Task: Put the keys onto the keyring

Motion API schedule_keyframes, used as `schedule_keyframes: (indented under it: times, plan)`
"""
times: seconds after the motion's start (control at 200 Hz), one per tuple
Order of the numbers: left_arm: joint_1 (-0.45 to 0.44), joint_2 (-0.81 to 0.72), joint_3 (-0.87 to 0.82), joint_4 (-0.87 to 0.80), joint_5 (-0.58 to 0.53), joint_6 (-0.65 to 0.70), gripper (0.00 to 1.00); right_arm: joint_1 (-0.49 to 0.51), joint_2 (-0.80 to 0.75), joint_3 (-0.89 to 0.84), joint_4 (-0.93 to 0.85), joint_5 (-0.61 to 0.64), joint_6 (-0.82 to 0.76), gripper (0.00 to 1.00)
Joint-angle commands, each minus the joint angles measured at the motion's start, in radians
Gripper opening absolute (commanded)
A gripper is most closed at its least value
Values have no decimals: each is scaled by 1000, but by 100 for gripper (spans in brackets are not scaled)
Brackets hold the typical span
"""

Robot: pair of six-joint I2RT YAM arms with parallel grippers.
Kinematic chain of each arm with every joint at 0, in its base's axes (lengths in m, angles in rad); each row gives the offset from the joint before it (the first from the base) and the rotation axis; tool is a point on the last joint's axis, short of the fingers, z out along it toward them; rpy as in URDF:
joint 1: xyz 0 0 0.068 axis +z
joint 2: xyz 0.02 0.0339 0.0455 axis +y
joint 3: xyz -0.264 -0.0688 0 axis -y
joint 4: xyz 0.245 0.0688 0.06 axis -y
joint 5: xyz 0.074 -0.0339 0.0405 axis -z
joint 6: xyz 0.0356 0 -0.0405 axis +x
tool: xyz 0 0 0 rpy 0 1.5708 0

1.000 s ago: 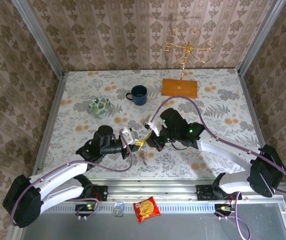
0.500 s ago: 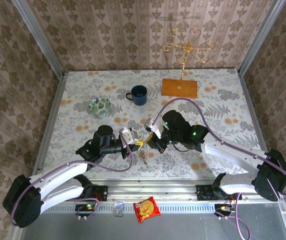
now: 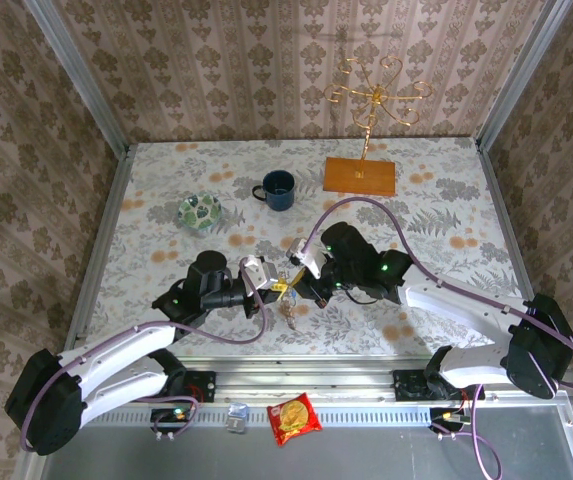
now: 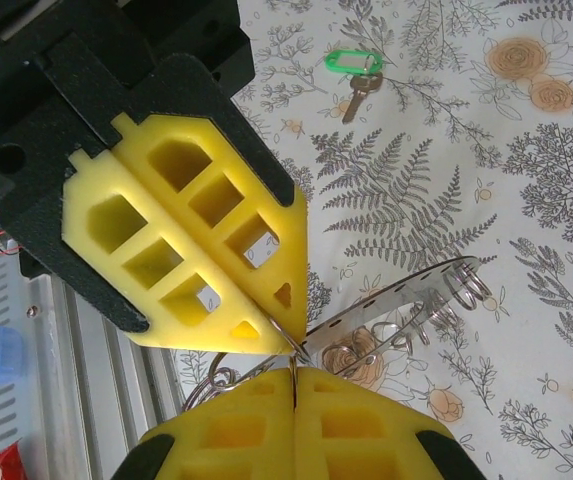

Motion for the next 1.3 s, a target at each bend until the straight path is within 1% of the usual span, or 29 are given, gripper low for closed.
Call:
schedule_keyframes:
  times: [0.0, 0.285, 0.525, 0.605, 0.8, 0.945, 1.05, 1.165, 1.295]
  plan:
    - [-6, 1, 34, 48, 19, 1, 0, 4, 11, 25, 27, 44, 5, 0]
    - [-6, 4, 36, 47, 30, 3, 0, 5, 22, 25, 68, 38, 33, 0]
    - [-6, -1, 31, 46, 50, 15, 0, -8, 16, 12, 84, 94, 89, 0]
    - [-6, -7, 21, 61, 48, 17, 0, -28, 11, 6, 90, 71, 130, 0]
    - [-14, -26, -4, 101, 36, 42, 0, -78, 24, -11, 109, -30, 204, 0]
    - [-15, -29, -27, 157, 36, 30, 0, -90, 41, -12, 123, -87, 233, 0]
    - [-15, -29, -45, 203, 11, 23, 0, -93, 50, -9, 129, -127, 241, 0]
    - [-15, -30, -48, 220, -30, 14, 0, -93, 47, -13, 118, -131, 227, 0]
    - [-15, -29, -41, 210, -71, -33, 0, -93, 6, -48, 115, -78, 160, 0]
